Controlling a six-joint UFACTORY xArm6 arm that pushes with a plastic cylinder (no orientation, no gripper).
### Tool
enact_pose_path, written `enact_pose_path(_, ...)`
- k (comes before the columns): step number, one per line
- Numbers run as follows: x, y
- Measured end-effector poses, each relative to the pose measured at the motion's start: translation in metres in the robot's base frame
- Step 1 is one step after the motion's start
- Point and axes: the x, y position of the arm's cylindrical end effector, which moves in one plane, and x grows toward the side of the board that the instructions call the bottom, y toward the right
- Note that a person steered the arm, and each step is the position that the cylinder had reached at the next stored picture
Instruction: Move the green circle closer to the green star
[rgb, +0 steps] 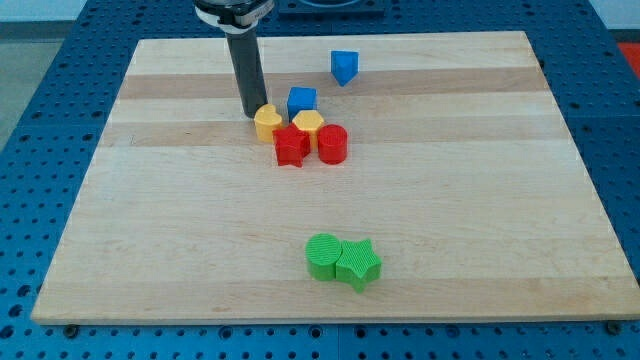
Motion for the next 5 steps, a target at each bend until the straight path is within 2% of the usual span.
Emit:
enact_pose_path(2,0.008,0.004)
enact_pose_path(5,-0.031,0.010)
